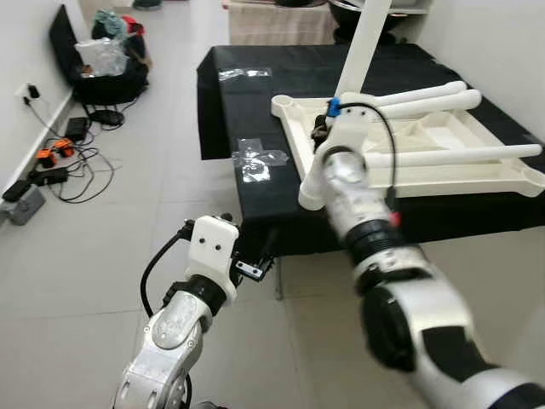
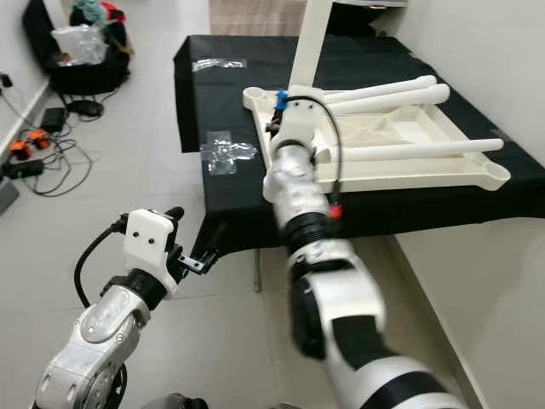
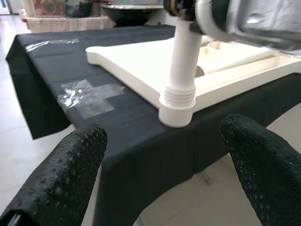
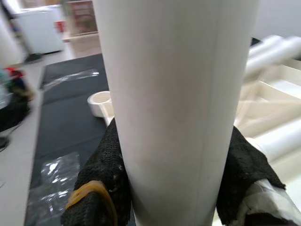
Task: Building children table
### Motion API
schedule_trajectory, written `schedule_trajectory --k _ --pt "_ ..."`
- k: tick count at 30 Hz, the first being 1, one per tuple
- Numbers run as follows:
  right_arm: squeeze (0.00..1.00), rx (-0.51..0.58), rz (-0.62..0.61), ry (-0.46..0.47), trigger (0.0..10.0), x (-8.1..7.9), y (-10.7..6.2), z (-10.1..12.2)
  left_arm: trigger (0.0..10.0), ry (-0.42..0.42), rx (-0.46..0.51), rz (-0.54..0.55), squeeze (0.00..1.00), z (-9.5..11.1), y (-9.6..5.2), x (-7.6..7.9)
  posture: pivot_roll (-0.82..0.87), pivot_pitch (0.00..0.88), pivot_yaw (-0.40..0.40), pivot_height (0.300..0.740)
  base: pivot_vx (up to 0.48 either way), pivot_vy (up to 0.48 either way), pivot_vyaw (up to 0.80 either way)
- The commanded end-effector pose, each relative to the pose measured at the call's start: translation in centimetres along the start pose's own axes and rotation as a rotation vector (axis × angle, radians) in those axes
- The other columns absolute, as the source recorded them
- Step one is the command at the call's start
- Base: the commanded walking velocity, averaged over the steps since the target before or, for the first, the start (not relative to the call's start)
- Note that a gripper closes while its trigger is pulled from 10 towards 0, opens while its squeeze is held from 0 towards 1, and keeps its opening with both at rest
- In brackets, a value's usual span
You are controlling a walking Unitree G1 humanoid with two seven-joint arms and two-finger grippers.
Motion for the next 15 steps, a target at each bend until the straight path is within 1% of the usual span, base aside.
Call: schedule_trajectory --k 1,3,4,5,6,7,8,10,11,13,14,15 --pt "0.0 -0.04 -0.021 0.053 3.0 -0.6 -0.6 -0.8 10.0 -0.003 -0.013 -0.007 0.0 -0.3 0.0 0.3 0.03 0.057 -0.085 0.74 0.0 0.0 0.0" --pt "0.0 -0.04 -0.021 0.053 3.0 -0.6 -0.6 -0.8 10.0 -0.003 -0.013 -0.007 0.0 -0.3 0.0 0.3 0.03 0.057 -0.085 0.74 0.0 0.0 0.0" --pt "0.0 -0.043 -0.011 0.051 3.0 -1.0 -0.7 -0.9 10.0 -0.004 -0.014 -0.007 0.0 -0.3 0.0 0.4 0.03 0.057 -0.085 0.74 0.0 0.0 0.0" --pt "0.0 -0.06 0.063 0.075 10.0 -1.9 -0.9 -1.0 10.0 -0.004 -0.016 -0.007 0.0 -0.4 -0.1 0.4 0.03 0.059 -0.084 0.74 0.0 0.0 0.0" --pt "0.0 -0.06 0.063 0.075 10.0 -1.9 -0.9 -1.0 10.0 -0.004 -0.016 -0.007 0.0 -0.4 -0.1 0.4 0.03 0.059 -0.084 0.74 0.0 0.0 0.0" --pt "1.0 -0.064 0.161 0.087 10.0 -2.8 -1.0 -0.8 10.0 -0.003 -0.02 -0.006 0.0 -0.4 -0.1 0.4 0.03 0.059 -0.085 0.74 0.0 0.0 0.0" --pt "1.0 -0.067 0.264 0.101 10.0 -3.7 -1.0 -0.4 10.0 -0.003 -0.022 -0.006 0.0 -0.5 -0.2 0.4 0.03 0.059 -0.083 0.74 0.0 0.0 0.0" --pt "1.0 -0.067 0.264 0.101 10.0 -3.7 -1.0 -0.4 10.0 -0.003 -0.022 -0.006 0.0 -0.5 -0.2 0.4 0.03 0.059 -0.083 0.74 0.0 0.0 0.0" --pt "0.9 -0.073 0.374 0.114 10.0 -4.5 -1.2 0.2 10.0 -0.003 -0.024 -0.006 0.0 -0.5 -0.2 0.4 0.03 0.059 -0.084 0.74 0.0 0.0 0.0" --pt "0.9 -0.073 0.374 0.114 10.0 -4.5 -1.2 0.2 10.0 -0.003 -0.024 -0.006 0.0 -0.5 -0.2 0.4 0.03 0.059 -0.084 0.74 0.0 0.0 0.0" --pt "0.0 -0.105 0.494 0.124 10.0 -5.1 -1.3 0.6 10.0 -0.002 -0.024 -0.007 0.0 -0.5 -0.2 0.4 0.03 0.059 -0.084 0.74 0.0 0.0 0.0" --pt "0.0 -0.171 0.661 0.106 10.0 -5.3 -1.5 0.6 10.0 -0.003 -0.023 -0.007 0.0 -0.5 -0.1 0.4 0.02 0.06 -0.084 0.74 0.0 0.0 0.0"
Point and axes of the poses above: a point about 5 cm out from each wrist's last joint towards the gripper, its own y axis pointing out of the wrist towards the gripper, its own z axis along the axis of the wrist's last joint, x = y × z, the point moved 1 cm from there along y, pointing out of the wrist towards the gripper, and after that the axes turned 15 degrees about y, right-handed, at the moved point
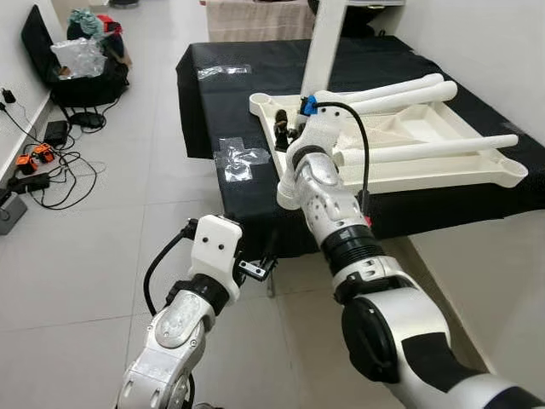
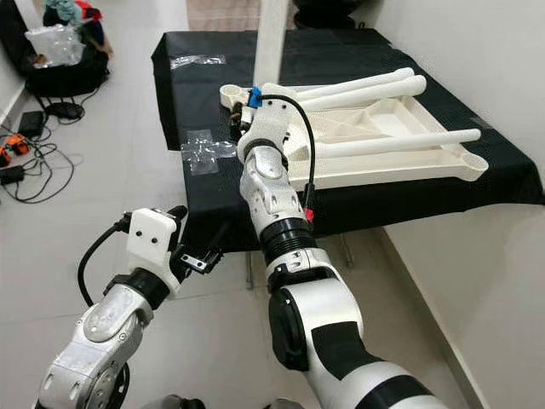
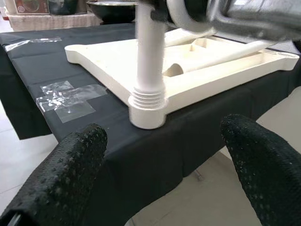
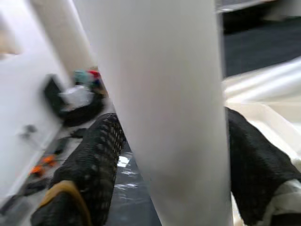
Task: Building children table
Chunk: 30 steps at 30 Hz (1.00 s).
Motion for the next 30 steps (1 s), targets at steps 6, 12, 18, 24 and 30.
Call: schedule_trajectory --k 6,12,18,24,30 --pt "0.0 -0.201 0.473 -0.135 10.0 -1.1 -0.7 -0.2 10.0 -0.003 -0.015 -0.005 0.0 -0.4 0.0 0.3 0.02 0.06 -0.085 0.74 0.0 0.0 0.0" --pt "0.0 -0.274 0.571 -0.247 10.0 1.3 -1.2 -0.4 10.0 -0.005 -0.012 -0.004 0.0 -0.3 0.1 0.3 0.03 0.065 -0.089 0.74 0.0 0.0 0.0" --pt "0.0 -0.303 0.549 -0.267 10.0 1.7 -0.8 -0.4 10.0 -0.002 -0.014 0.002 0.0 -0.3 0.0 0.1 0.04 0.068 -0.095 0.74 0.0 0.0 0.0" --pt "0.0 -0.291 0.517 -0.258 10.0 1.2 -0.4 -0.3 10.0 -0.002 -0.015 0.005 0.0 -0.3 -0.1 0.2 0.04 0.066 -0.099 0.74 0.0 0.0 0.0" --pt "0.0 -0.284 0.458 -0.243 8.0 0.3 -0.2 -1.4 10.0 -0.001 -0.015 0.009 0.0 -0.3 -0.1 0.2 0.04 0.062 -0.1 0.74 0.0 0.0 0.0"
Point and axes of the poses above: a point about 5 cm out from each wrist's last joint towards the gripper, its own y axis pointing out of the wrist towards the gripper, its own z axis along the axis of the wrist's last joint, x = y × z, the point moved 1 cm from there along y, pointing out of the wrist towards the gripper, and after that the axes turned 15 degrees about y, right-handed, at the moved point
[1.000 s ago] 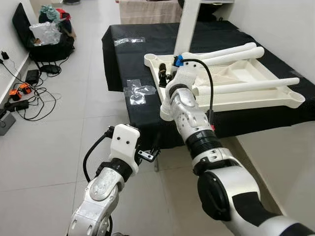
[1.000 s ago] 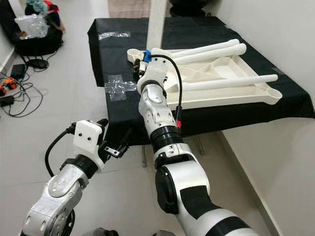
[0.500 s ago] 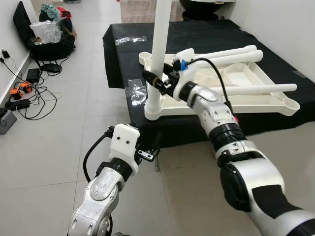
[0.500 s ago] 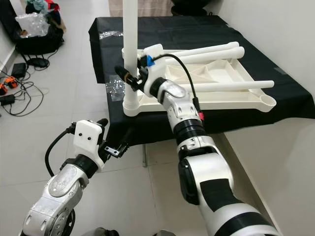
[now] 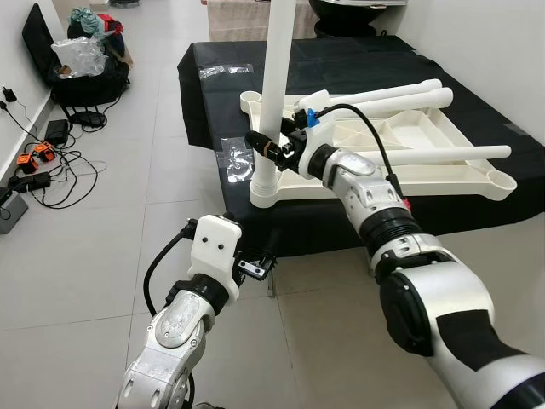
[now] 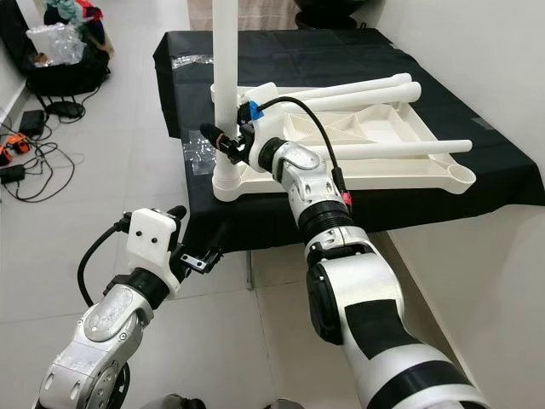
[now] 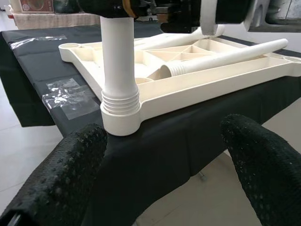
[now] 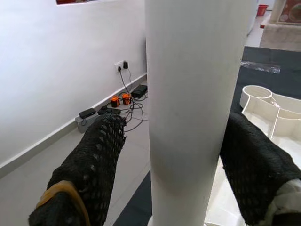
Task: Building children table
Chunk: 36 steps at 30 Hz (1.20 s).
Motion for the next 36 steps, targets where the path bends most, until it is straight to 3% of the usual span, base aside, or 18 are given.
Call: schedule_trajectory --k 1,5,6,19,20,22,23,26,27,29,33,35,36 --pt "0.0 -0.017 -0.002 0.007 8.0 -1.0 0.7 -0.6 10.0 -0.002 -0.006 0.001 0.0 -0.1 0.0 0.2 0.04 0.062 -0.1 0.74 0.0 0.0 0.0" --pt "0.0 -0.015 -0.015 -0.005 8.0 -1.0 0.8 -0.7 10.0 -0.001 -0.006 0.002 0.0 -0.1 0.0 0.2 0.04 0.062 -0.1 0.74 0.0 0.0 0.0" --pt "0.0 -0.008 -0.107 0.008 0.0 -0.3 0.6 -1.2 10.0 0.0 -0.007 0.005 0.0 -0.1 0.0 0.2 0.04 0.062 -0.104 0.74 0.0 0.0 0.0" --pt "0.0 0.047 -0.291 0.017 0.0 1.6 -0.1 -0.9 10.0 0.0 -0.01 0.012 0.0 -0.2 0.0 0.1 0.03 0.062 -0.104 0.74 0.0 0.0 0.0" --pt "0.0 0.076 -0.413 0.028 0.0 2.7 -0.6 -0.5 10.0 -0.001 -0.008 0.011 0.0 -0.2 0.0 0.1 0.03 0.061 -0.104 0.74 0.0 0.0 0.0" --pt "0.0 0.076 -0.413 0.028 0.0 2.7 -0.6 -0.5 10.0 -0.001 -0.008 0.011 0.0 -0.2 0.0 0.1 0.03 0.061 -0.104 0.74 0.0 0.0 0.0" --pt "0.0 0.177 -0.705 0.064 0.0 4.6 -2.0 0.1 10.0 0.0 -0.008 0.011 0.0 -0.2 0.0 0.1 0.03 0.061 -0.101 0.74 0.0 0.0 0.0" --pt "0.0 0.205 -0.79 0.084 0.0 5.0 -2.5 0.2 10.0 0.0 -0.008 0.01 0.0 -0.2 0.0 0.1 0.03 0.061 -0.101 0.74 0.0 0.0 0.0" --pt "0.0 0.25 -0.884 0.11 0.0 5.2 -2.9 0.3 10.0 0.0 -0.007 0.01 0.0 -0.2 0.0 0.1 0.03 0.062 -0.098 0.74 0.0 0.0 0.0" --pt "0.0 0.25 -0.884 0.11 0.0 5.2 -2.9 0.3 10.0 0.0 -0.007 0.01 0.0 -0.2 0.0 0.1 0.03 0.062 -0.098 0.74 0.0 0.0 0.0" --pt "0.0 0.311 -1.045 0.225 0.0 5.0 -3.2 0.3 10.0 0.002 -0.006 0.01 0.0 -0.1 0.1 0.1 0.03 0.062 -0.102 0.74 0.0 0.0 0.0" --pt "0.0 0.313 -1.055 0.24 0.0 4.9 -3.1 0.3 10.0 0.003 -0.006 0.01 0.0 -0.1 0.1 0.1 0.03 0.063 -0.103 0.74 0.0 0.0 0.0" --pt "0.0 0.309 -1.037 0.256 10.0 4.7 -2.8 0.4 10.0 0.003 -0.006 0.011 0.0 -0.1 0.1 0.1 0.03 0.063 -0.104 0.74 0.0 0.0 0.0"
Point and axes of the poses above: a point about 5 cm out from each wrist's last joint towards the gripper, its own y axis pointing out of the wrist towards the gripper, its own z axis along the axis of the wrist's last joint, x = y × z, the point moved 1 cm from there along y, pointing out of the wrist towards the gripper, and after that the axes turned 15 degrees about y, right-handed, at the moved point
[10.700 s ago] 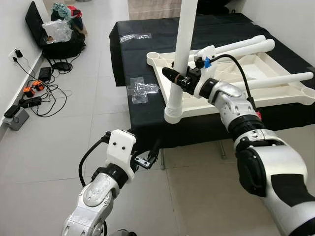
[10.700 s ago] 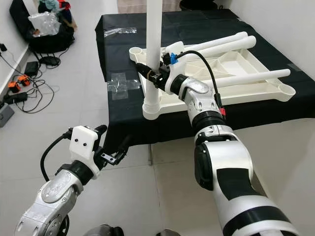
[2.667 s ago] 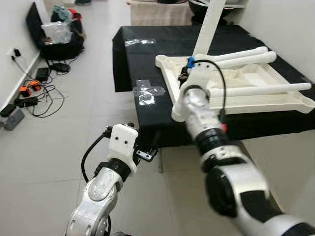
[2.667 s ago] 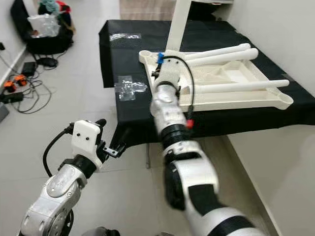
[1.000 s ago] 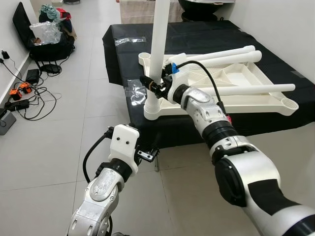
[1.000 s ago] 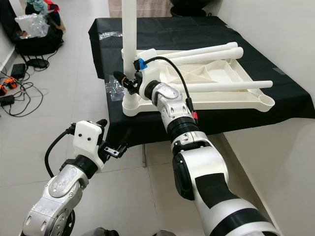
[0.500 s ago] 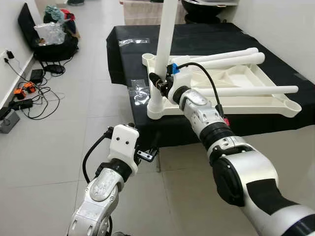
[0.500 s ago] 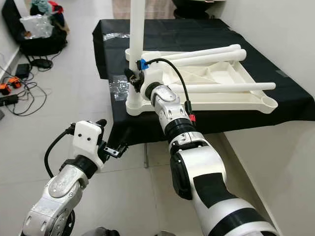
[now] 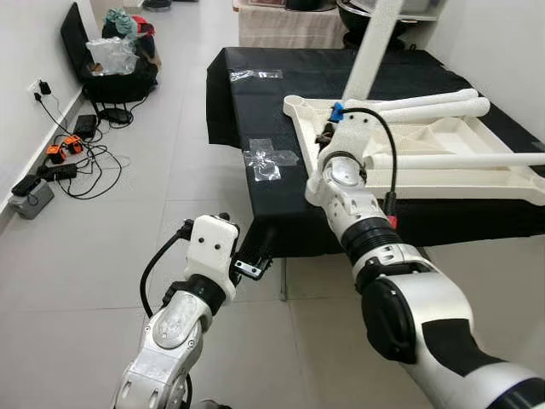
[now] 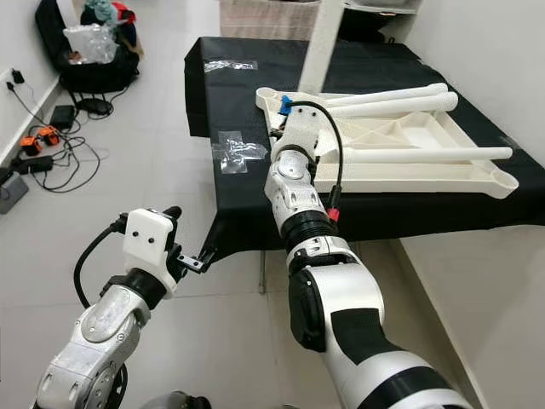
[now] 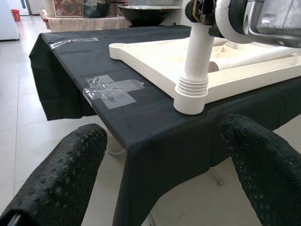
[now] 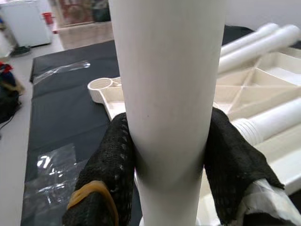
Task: Building children table
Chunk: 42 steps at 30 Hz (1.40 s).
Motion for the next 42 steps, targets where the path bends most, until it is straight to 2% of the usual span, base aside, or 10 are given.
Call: schedule_trajectory --k 1,4,5,6,7,14,15,22,33,42 --pt "0.0 -0.001 -0.034 0.061 10.0 0.1 0.2 0.5 10.0 -0.002 -0.002 -0.003 0.0 -0.1 0.1 0.3 0.03 0.063 -0.104 0.74 0.0 0.0 0.0" --pt "0.0 0.01 0.001 0.06 10.0 -0.6 0.1 0.8 10.0 -0.004 -0.002 0.0 0.0 0.0 0.1 0.2 0.03 0.063 -0.104 0.74 0.0 0.0 0.0" --pt "0.52 0.041 0.057 0.043 10.0 -1.3 -0.1 1.2 10.0 -0.004 -0.004 0.0 0.0 -0.1 0.1 0.2 0.03 0.059 -0.103 0.74 0.0 0.0 0.0" --pt "0.52 0.041 0.057 0.043 10.0 -1.3 -0.1 1.2 10.0 -0.004 -0.004 0.0 0.0 -0.1 0.1 0.2 0.03 0.059 -0.103 0.74 0.0 0.0 0.0" --pt "1.0 0.051 0.098 0.033 10.0 -1.5 -0.1 1.3 10.0 -0.003 -0.005 -0.001 0.0 -0.1 0.1 0.2 0.03 0.059 -0.103 0.74 0.0 0.0 0.0" --pt "1.0 0.072 0.115 0.001 10.0 -1.1 -0.2 1.1 10.0 -0.004 -0.006 -0.004 0.0 -0.2 0.1 0.3 0.03 0.057 -0.098 0.74 0.0 0.0 0.0" --pt "0.0 0.09 0.122 -0.033 10.0 -0.7 -0.3 0.9 10.0 -0.004 -0.006 -0.004 0.0 -0.2 0.1 0.3 0.03 0.056 -0.098 0.74 0.0 0.0 0.0" --pt "0.0 0.137 0.229 -0.104 10.0 1.1 -1.4 -0.2 10.0 -0.002 -0.007 -0.002 0.0 -0.3 0.2 0.1 0.02 0.052 -0.091 0.74 0.0 0.0 0.0" --pt "0.0 0.13 0.477 -0.147 10.0 6.3 -6.1 -2.5 10.0 0.014 -0.014 0.018 0.0 -0.4 0.1 -0.5 0.01 0.049 -0.082 0.74 0.0 0.0 0.0" --pt "0.0 0.097 0.435 -0.221 10.0 10.0 -8.2 -3.2 10.0 0.042 -0.061 0.093 0.0 -1.3 -1.0 -2.1 0.01 0.04 -0.077 0.74 0.0 0.0 -0.55"
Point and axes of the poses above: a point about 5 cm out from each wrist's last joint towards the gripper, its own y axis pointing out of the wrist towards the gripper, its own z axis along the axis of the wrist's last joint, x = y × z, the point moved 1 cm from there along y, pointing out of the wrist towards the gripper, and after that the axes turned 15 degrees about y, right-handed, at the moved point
